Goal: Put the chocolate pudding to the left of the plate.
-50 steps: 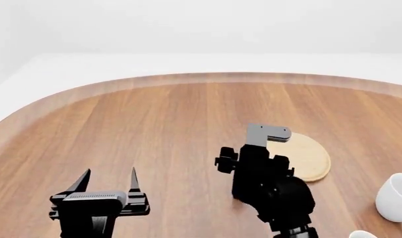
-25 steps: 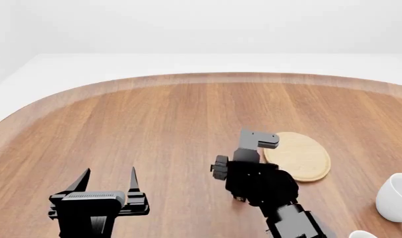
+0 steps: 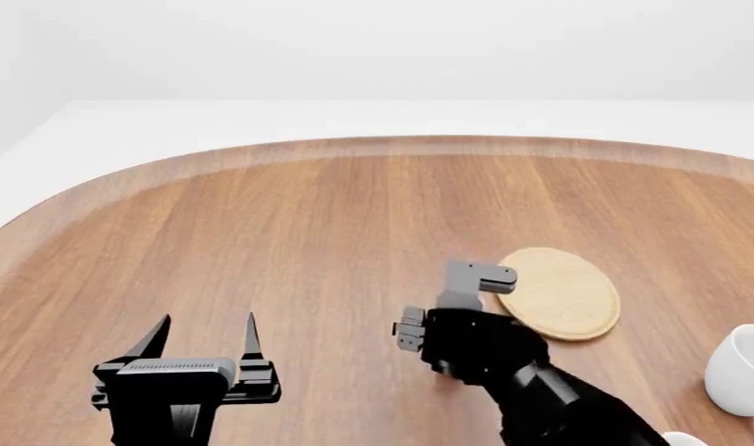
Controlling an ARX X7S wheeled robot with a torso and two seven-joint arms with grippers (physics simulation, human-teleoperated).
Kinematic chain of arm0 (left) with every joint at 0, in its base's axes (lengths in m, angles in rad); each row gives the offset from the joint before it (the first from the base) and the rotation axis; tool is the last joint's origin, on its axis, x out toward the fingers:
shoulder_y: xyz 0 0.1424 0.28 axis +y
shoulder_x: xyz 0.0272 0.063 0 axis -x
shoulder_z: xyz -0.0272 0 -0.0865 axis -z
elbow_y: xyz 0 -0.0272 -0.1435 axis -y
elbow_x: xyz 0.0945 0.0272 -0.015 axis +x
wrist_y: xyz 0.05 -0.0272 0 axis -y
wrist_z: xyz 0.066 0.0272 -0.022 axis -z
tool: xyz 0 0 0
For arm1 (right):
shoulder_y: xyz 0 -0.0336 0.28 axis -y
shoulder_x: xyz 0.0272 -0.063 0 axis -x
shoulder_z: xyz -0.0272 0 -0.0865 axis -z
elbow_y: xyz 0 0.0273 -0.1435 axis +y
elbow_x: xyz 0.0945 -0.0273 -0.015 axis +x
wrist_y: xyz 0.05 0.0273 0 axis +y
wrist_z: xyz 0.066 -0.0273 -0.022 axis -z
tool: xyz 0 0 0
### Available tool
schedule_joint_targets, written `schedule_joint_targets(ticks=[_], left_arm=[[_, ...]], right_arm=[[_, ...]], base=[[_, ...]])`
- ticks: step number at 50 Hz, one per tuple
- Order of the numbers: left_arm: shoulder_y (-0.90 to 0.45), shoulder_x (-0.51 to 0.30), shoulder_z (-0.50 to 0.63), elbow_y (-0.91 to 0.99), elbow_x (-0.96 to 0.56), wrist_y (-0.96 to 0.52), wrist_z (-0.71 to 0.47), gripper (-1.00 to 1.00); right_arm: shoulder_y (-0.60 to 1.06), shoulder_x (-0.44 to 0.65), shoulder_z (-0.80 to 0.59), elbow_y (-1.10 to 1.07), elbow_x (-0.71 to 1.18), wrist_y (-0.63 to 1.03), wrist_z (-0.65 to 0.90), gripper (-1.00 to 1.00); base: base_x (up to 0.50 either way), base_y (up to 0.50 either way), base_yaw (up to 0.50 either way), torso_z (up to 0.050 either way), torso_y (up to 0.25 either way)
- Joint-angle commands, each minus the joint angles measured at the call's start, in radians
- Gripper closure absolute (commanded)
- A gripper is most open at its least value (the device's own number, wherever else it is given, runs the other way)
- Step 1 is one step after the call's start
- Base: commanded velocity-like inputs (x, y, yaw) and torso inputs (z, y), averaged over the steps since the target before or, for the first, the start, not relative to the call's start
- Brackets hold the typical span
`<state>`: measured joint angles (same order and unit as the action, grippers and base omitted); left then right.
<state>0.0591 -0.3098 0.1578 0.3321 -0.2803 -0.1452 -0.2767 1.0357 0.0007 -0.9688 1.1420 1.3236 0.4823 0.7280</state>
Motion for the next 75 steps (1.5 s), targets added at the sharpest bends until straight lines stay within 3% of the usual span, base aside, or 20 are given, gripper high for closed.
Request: schedule_joint_targets(ticks=[1,19,36,37,58,67,75], left_arm=[[0.000,-0.004,0.004,0.001,-0.002,0.002,-0.002,-1.00],[-0.002,-0.009,0.012,-0.001,-0.005,0.006,-0.003,-1.00],[0.002,-0.016,0.013,0.010,-0.013,0.003,-0.010,-1.00],[0.003,-0.016,0.013,0.010,-0.014,0.002,-0.010,-1.00],[0.000,-0.019,0.021,0.005,-0.014,0.006,-0.016,-1.00],[-0.011,-0.017,0.029,-0.008,-0.011,-0.001,-0.020,-1.00],[-0.086,-0.029,0.035,0.032,-0.070,-0.178,-0.039,-1.00]], right_arm=[[0.036,0.000,-0.289,0.095,0.294,-0.090,-0.030,-1.00],[0.054,0.000,-0.558,0.129,0.574,-0.120,-0.077,-1.00],[0.054,-0.001,-0.677,0.134,0.701,-0.113,-0.122,-1.00],[0.054,-0.001,-0.681,0.134,0.705,-0.112,-0.123,1.00],[0.063,0.000,-0.737,0.126,0.684,-0.141,-0.114,1.00],[0.100,0.008,-0.760,0.075,0.595,-0.179,-0.213,1.00],[0.155,0.099,-0.760,-0.114,0.580,-0.170,-0.158,1.00]], base=[[0.00,0.00,0.00,0.000,0.000],[0.00,0.00,0.00,0.000,0.000],[0.00,0.00,0.00,0.000,0.000],[0.00,0.00,0.00,0.000,0.000],[0.00,0.00,0.00,0.000,0.000],[0.00,0.00,0.00,0.000,0.000],[0.00,0.00,0.00,0.000,0.000]])
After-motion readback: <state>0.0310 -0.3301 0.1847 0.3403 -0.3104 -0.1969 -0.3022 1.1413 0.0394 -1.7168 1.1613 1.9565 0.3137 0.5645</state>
